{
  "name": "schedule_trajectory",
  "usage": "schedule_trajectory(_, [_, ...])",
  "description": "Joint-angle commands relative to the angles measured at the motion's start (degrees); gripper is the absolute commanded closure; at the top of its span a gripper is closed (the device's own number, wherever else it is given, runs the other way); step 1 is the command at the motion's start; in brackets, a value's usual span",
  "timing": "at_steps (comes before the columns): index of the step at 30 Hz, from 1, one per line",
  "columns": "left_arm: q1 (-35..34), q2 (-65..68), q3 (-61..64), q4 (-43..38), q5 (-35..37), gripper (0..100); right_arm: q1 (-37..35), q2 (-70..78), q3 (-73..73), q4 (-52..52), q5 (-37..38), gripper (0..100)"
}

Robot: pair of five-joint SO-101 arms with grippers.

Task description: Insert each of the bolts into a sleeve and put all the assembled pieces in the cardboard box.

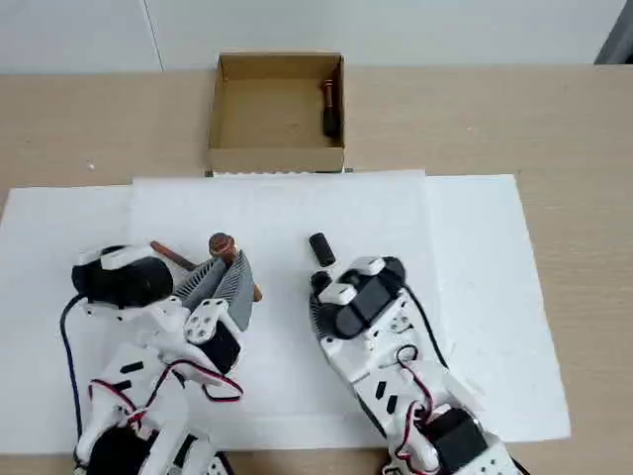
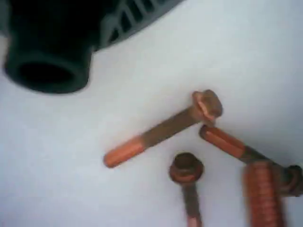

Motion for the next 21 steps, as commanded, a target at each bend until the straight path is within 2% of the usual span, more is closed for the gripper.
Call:
schedule_trajectory(1, [-0.44, -0.62, 0.57, -5.01, 4.13, 99, -2.95, -0.22, 0.79, -3.47, 0.7, 99.5])
schedule_trajectory(9, [0.0, -0.62, 1.63, -12.22, 7.47, 99, -6.2, -0.22, 4.4, -10.42, 8.18, 99.5])
schedule_trajectory(21, [0.09, -0.62, 3.65, -12.22, 7.56, 99, -6.37, -0.22, 4.57, -15.52, 13.71, 99.5])
